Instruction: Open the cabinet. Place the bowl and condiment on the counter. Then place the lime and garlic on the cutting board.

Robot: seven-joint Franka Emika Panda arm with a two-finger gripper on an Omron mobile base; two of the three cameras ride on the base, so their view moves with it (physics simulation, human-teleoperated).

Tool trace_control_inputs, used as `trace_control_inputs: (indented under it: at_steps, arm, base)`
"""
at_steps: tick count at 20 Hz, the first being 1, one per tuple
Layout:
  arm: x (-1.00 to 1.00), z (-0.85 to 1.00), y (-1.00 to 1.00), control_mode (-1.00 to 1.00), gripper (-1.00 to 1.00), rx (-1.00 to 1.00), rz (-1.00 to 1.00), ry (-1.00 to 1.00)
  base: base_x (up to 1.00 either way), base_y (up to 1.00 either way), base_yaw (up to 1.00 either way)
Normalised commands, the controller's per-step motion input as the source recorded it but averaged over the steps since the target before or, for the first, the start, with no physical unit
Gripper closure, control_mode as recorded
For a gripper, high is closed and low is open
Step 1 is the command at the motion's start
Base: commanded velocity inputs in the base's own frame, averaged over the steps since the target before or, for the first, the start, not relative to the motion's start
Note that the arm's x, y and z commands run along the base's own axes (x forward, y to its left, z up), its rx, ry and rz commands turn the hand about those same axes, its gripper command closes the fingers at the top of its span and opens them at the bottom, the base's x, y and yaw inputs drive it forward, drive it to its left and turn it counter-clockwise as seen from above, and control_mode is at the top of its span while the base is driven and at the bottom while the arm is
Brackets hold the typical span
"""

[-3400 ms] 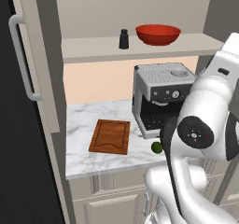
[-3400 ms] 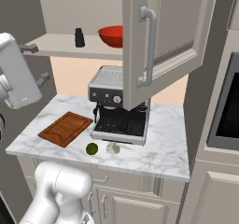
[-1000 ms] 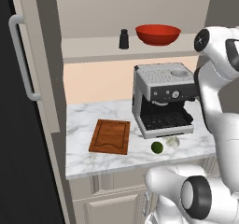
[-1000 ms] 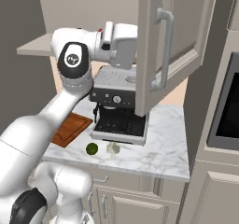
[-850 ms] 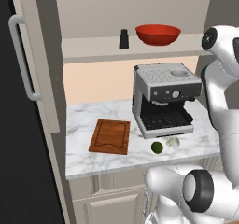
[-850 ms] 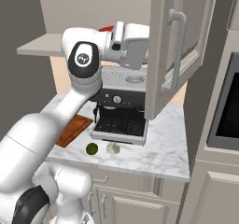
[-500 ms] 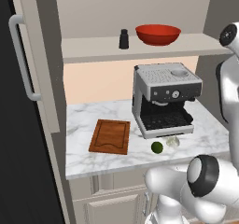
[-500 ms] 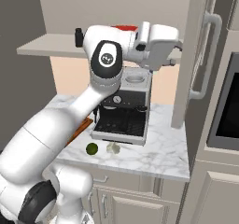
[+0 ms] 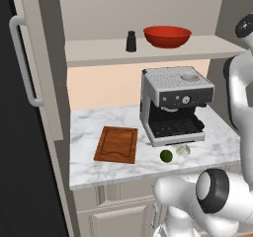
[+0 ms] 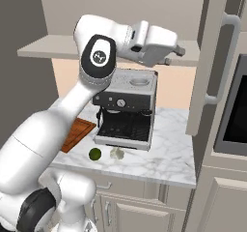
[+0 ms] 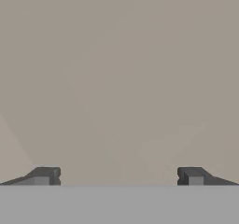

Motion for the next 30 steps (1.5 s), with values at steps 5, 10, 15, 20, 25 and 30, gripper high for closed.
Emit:
trace_control_inputs:
  at_steps: [5,10,15,20,25,30]
  arm:
    - [-0.55,-0.36,0.61,-1.00,-1.00,-0.15,0.07,0.02]
    - [-0.76,-0.14,0.52,-1.00,-1.00,-0.06,0.28,0.00]
    - [-0.22,0.01,0.95,-1.00,-1.00,0.01,0.31,0.00]
    - [-0.01,0.00,1.00,-1.00,-1.00,0.03,0.29,0.08]
    - [0.00,0.09,0.89,-1.00,-1.00,0.06,0.23,0.23]
    - [0.00,0.10,0.52,-1.00,-1.00,0.16,0.16,0.24]
  base:
    - [0.00,0.00,0.00]
    - [0.00,0.00,0.00]
    - [0.00,0.00,0.00]
    - [0.00,0.00,0.00]
    - [0.00,0.00,0.00]
    - [0.00,0.00,0.00]
